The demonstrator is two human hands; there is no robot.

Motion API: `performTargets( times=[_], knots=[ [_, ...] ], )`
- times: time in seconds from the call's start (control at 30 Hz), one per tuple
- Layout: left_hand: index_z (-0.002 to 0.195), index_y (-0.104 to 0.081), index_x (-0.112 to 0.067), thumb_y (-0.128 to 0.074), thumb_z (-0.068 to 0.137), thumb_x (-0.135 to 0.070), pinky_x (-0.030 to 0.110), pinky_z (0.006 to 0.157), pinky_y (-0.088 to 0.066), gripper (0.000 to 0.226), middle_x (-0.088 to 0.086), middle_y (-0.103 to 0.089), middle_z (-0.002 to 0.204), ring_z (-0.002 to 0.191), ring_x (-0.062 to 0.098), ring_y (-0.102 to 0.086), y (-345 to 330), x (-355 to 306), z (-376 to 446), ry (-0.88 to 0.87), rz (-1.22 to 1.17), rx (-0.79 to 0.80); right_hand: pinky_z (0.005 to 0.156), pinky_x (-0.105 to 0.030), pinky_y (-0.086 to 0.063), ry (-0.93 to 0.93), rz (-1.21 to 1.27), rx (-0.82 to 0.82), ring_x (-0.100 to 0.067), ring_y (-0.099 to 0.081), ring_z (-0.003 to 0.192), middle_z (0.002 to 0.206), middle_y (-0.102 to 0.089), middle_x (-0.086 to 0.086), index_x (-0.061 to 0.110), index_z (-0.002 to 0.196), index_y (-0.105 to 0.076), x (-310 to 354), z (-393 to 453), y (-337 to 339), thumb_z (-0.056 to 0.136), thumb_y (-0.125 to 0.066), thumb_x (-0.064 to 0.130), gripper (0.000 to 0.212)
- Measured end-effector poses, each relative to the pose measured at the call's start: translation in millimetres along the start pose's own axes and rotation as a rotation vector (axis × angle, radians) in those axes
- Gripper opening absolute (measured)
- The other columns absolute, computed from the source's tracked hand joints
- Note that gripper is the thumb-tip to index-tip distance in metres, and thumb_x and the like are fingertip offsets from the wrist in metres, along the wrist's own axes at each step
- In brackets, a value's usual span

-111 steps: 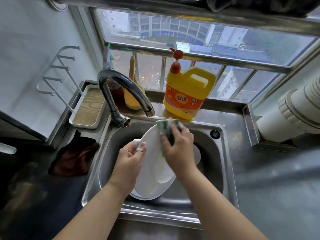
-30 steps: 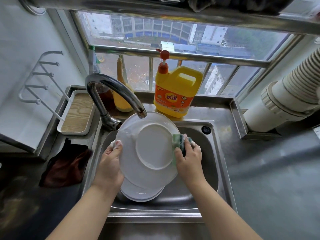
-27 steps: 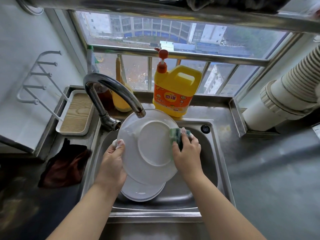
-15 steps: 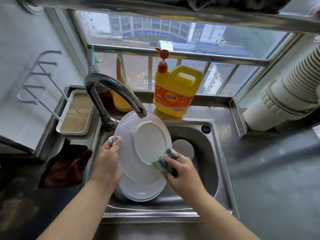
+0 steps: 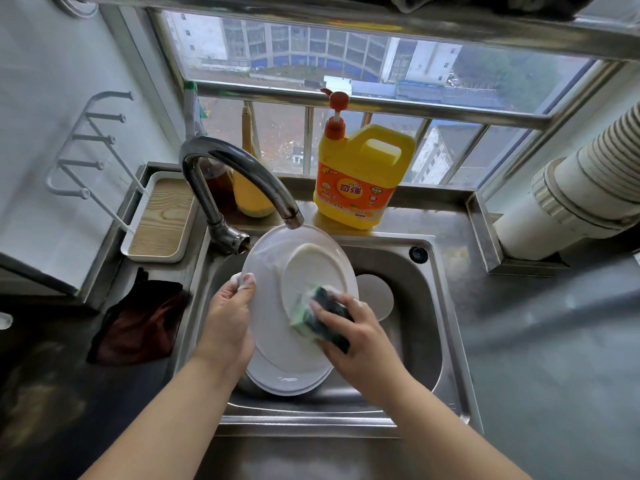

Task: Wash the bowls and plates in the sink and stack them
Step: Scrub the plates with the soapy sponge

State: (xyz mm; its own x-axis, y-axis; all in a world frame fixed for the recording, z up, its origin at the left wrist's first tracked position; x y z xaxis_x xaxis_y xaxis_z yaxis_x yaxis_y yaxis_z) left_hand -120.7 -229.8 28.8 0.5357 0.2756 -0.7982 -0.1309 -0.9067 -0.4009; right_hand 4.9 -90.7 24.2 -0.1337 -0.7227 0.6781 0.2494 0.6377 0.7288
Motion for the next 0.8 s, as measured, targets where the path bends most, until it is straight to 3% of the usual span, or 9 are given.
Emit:
performTargets(
  times=[0.1, 0.23, 0.33, 0.43, 0.6, 0.8],
  knots=[
    [0.075, -0.052, -0.017, -0.042, 0.101, -0.016, 0.028, 0.069, -0.053, 0.028, 0.006, -0.061, 0.082, 0.075, 0.017, -0.057, 1, 2, -6, 0.028, 0.014, 0.003, 0.106, -0.038, -0.038, -0.140, -0.057, -0.041, -0.027, -0.046, 0.120, 0.137, -0.049, -0.005, 0.028, 0.128, -0.060, -35, -3, 13, 0.080, -0.072, 0.021, 0.050],
    [0.085, -0.060, -0.014, -0.043, 0.101, -0.018, 0.038, 0.083, -0.052, 0.023, 0.004, -0.067, 0.084, 0.081, 0.019, -0.062, -11, 5, -15, 0.061, 0.030, 0.041, 0.112, -0.038, -0.030, -0.312, -0.061, -0.172, -0.027, -0.035, 0.131, 0.145, -0.039, -0.006, 0.025, 0.136, -0.052, -39, 33, 31, 0.087, -0.067, 0.021, 0.052],
    [0.084, -0.059, -0.014, -0.044, 0.101, -0.017, 0.038, 0.080, -0.051, 0.023, 0.006, -0.067, 0.082, 0.079, 0.020, -0.061, -17, 6, -16, 0.056, 0.044, 0.040, 0.114, -0.034, -0.024, -0.217, -0.019, -0.198, -0.024, -0.031, 0.134, 0.148, -0.036, -0.006, 0.025, 0.138, -0.050, -4, 56, 28, 0.089, -0.063, 0.023, 0.050],
    [0.078, -0.054, -0.015, -0.043, 0.101, -0.016, 0.034, 0.069, -0.055, 0.025, 0.007, -0.065, 0.078, 0.071, 0.020, -0.060, -15, 3, -11, 0.031, 0.027, 0.011, 0.112, -0.031, -0.026, -0.050, 0.031, -0.103, -0.024, -0.036, 0.131, 0.144, -0.041, -0.007, 0.025, 0.135, -0.052, 25, 46, 13, 0.087, -0.065, 0.026, 0.050],
    [0.075, -0.050, -0.017, -0.044, 0.100, -0.014, 0.033, 0.072, -0.046, 0.026, 0.008, -0.055, 0.079, 0.073, 0.018, -0.052, 0, 1, -4, 0.024, 0.012, -0.032, 0.103, -0.032, -0.038, 0.054, -0.021, 0.010, -0.025, -0.049, 0.118, 0.137, -0.050, -0.003, 0.032, 0.128, -0.059, -4, -7, 3, 0.081, -0.067, 0.025, 0.048],
    [0.085, -0.059, -0.014, -0.044, 0.100, -0.016, 0.033, 0.076, -0.052, 0.022, 0.004, -0.067, 0.080, 0.075, 0.015, -0.063, -9, 1, -15, 0.055, 0.049, 0.050, 0.110, -0.044, -0.035, -0.303, -0.068, -0.142, -0.030, -0.040, 0.128, 0.143, -0.042, -0.010, 0.023, 0.135, -0.053, -47, 21, 34, 0.085, -0.068, 0.020, 0.052]
  ],
)
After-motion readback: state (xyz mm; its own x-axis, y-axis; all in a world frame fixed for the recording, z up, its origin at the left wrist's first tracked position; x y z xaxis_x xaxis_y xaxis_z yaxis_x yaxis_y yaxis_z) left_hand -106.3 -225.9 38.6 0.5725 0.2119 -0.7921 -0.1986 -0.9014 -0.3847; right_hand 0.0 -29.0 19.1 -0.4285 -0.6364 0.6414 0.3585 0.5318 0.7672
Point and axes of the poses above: each hand's wrist, its own z-axis towards the middle knuckle, its own y-axis out of the back of the hand, x = y × z, the point moved 4 cm from there along z, towards the middle knuckle
